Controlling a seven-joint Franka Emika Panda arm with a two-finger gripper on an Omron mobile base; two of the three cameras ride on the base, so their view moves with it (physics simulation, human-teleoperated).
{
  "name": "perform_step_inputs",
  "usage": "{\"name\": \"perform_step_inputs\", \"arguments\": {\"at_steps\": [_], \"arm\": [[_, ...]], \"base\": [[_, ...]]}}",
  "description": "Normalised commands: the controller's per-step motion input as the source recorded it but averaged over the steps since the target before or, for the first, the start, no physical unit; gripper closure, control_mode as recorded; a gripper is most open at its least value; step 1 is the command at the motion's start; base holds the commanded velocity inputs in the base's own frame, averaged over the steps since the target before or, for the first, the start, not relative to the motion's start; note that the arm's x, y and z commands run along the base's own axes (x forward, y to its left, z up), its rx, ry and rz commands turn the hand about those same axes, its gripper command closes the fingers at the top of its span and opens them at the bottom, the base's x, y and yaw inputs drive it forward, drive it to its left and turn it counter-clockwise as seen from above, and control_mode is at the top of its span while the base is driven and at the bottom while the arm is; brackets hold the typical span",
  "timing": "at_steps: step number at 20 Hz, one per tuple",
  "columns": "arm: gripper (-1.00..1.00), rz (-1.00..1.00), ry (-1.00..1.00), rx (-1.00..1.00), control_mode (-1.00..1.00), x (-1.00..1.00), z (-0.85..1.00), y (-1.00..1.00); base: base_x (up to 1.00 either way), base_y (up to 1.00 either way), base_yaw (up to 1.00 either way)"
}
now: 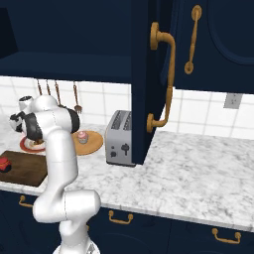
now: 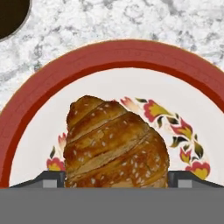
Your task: From the different types of pastries on the counter, select a croissant and place it on the cutting board. Then retrieve a jar of jam from the cabinet and place it alongside the croissant on the cutting board.
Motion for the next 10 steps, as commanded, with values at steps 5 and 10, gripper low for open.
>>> {"name": "perform_step_inputs", "arguments": {"at_steps": [5, 10], "arm": [[1.0, 0.0, 0.0, 0.09, -1.0, -0.04, 0.9, 0.0], [1.0, 0.0, 0.01, 0.04, -1.0, -0.13, 0.36, 0.01]], "base": [[0.0, 0.0, 0.0], [0.0, 0.0, 0.0]]}}
